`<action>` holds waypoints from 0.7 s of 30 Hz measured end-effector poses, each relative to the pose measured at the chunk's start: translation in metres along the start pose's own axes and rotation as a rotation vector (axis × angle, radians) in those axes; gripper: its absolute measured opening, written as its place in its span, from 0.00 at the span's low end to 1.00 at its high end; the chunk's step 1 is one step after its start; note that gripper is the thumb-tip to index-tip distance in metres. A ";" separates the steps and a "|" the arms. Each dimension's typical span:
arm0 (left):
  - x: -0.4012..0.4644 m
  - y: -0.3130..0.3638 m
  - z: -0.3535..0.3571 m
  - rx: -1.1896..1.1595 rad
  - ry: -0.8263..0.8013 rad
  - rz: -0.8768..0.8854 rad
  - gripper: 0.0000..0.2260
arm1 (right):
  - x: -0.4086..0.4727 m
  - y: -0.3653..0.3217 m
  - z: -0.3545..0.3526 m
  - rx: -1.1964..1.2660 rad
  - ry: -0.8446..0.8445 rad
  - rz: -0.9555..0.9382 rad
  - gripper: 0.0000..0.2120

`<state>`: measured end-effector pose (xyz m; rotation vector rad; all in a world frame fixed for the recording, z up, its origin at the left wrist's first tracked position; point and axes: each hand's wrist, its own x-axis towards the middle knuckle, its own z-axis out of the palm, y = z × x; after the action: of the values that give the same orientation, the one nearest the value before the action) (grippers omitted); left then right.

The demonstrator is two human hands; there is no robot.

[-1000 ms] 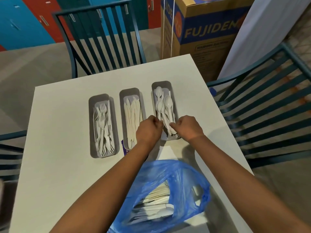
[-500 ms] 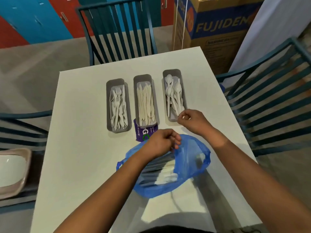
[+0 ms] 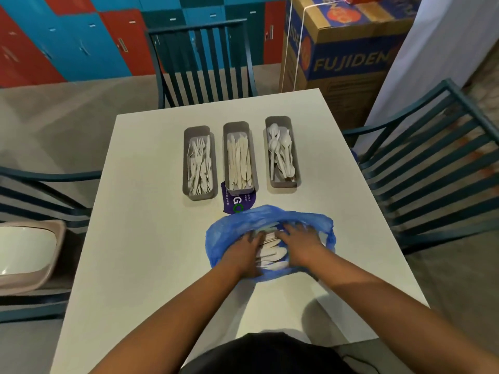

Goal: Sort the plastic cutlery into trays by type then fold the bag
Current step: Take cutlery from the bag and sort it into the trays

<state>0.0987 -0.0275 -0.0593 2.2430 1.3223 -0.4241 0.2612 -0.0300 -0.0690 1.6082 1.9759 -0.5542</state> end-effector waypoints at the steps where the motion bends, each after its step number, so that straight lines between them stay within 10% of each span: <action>1: 0.000 -0.005 0.003 -0.006 0.004 -0.012 0.36 | 0.002 0.001 0.004 -0.032 0.016 0.028 0.38; 21: 0.020 0.011 0.019 0.102 0.057 -0.004 0.28 | -0.004 0.005 0.001 0.210 0.174 0.003 0.18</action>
<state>0.1171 -0.0283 -0.0820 2.3522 1.3616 -0.4408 0.2669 -0.0332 -0.0672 1.8418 2.0981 -0.6592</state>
